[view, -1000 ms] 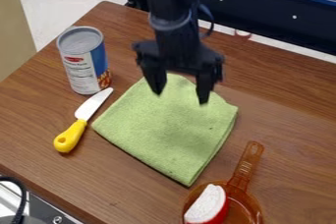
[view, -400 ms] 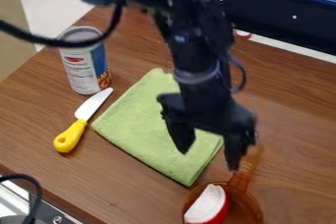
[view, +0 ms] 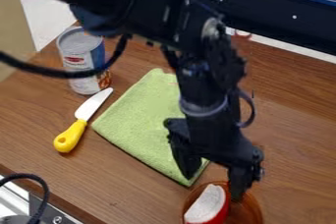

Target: Picked something from a sieve

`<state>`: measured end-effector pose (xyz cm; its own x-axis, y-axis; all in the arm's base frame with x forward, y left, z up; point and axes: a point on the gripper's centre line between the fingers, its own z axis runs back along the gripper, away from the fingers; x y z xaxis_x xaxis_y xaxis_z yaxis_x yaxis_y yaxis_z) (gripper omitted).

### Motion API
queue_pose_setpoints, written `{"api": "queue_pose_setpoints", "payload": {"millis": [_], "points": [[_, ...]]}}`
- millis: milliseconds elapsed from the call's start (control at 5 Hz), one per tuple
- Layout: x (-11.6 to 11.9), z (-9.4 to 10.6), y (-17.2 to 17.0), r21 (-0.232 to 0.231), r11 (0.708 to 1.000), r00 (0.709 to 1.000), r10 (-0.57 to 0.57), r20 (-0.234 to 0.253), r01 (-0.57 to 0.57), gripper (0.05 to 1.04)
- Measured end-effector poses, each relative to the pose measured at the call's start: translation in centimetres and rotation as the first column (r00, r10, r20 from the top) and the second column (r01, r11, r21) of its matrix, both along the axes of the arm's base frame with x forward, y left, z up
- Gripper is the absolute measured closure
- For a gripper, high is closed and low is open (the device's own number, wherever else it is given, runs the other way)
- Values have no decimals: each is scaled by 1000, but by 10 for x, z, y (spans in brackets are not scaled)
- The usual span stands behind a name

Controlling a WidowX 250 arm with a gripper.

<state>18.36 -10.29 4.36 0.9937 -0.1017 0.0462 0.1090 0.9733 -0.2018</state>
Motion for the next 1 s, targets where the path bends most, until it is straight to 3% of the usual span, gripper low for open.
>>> {"api": "queue_pose_setpoints", "payload": {"millis": [200, 400, 600, 1000], "points": [[-4, -5, -5, -1, 1000, 1000, -21, 19, 21, 84], [-4, -12, -5, 9, 1000, 1000, -11, -1, 11, 84], [-2, -15, -2, 26, 1000, 999, -17, 39, 16, 84], [-8, -23, -4, 32, 998, 997, -52, 50, 51, 84]]}}
